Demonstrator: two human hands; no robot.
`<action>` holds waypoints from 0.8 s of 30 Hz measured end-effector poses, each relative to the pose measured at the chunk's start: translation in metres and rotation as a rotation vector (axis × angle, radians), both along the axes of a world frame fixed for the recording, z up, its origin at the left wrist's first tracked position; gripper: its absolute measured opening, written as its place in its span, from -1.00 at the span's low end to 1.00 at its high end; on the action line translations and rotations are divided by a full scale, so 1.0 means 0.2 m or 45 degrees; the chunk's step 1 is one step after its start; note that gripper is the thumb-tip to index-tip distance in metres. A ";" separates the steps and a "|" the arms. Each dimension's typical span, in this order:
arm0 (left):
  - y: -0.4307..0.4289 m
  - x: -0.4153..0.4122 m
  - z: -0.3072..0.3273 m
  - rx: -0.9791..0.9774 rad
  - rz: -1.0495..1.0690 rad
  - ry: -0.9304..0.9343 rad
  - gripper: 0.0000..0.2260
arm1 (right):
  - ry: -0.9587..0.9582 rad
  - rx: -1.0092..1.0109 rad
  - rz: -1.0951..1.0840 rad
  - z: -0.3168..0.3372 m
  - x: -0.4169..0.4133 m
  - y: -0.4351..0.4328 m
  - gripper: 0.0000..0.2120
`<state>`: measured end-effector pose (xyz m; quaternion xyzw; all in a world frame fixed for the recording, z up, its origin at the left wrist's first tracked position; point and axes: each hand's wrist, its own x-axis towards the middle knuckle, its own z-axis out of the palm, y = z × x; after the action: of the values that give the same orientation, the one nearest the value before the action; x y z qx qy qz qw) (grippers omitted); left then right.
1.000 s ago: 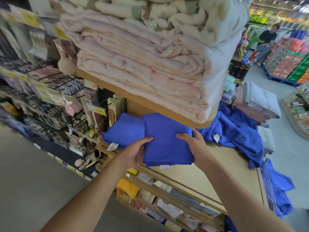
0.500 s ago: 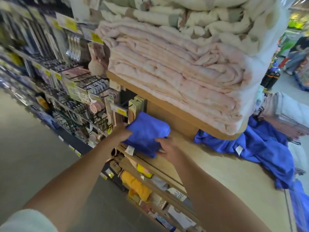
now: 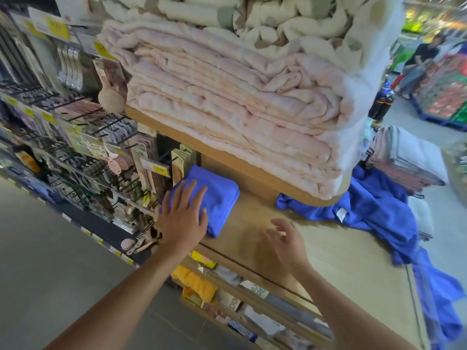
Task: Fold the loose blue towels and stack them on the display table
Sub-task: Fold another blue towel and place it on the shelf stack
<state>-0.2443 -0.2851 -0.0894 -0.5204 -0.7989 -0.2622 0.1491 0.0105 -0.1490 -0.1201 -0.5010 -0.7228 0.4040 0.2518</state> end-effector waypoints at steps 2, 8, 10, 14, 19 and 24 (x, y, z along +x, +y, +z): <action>0.06 0.12 -0.03 0.091 -0.169 0.098 -0.57 | -0.162 0.217 -0.057 -0.04 0.29 0.03 -0.84; 0.38 0.52 0.00 -0.100 -0.628 0.044 -0.63 | -0.842 0.412 -0.319 -0.02 0.89 0.15 -0.60; 0.54 0.68 0.03 -0.263 -0.695 0.006 -0.59 | -0.908 0.383 -0.392 -0.01 0.98 0.14 -0.54; 0.88 0.95 0.08 -0.414 -0.804 -0.028 -0.56 | -0.914 0.414 -0.435 -0.03 1.01 0.13 -0.55; 1.23 1.14 0.20 -0.374 -0.695 0.072 -0.61 | -0.850 0.400 -0.490 -0.04 1.03 0.13 -0.55; 1.49 1.22 0.27 -0.357 -0.545 0.126 -0.53 | -0.869 0.430 -0.516 -0.05 1.03 0.14 -0.56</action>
<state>-0.0004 0.0122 -0.0355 -0.7055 -0.6907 -0.1486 0.0556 0.2171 -0.1202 -0.1299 -0.6895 -0.7075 0.0335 0.1512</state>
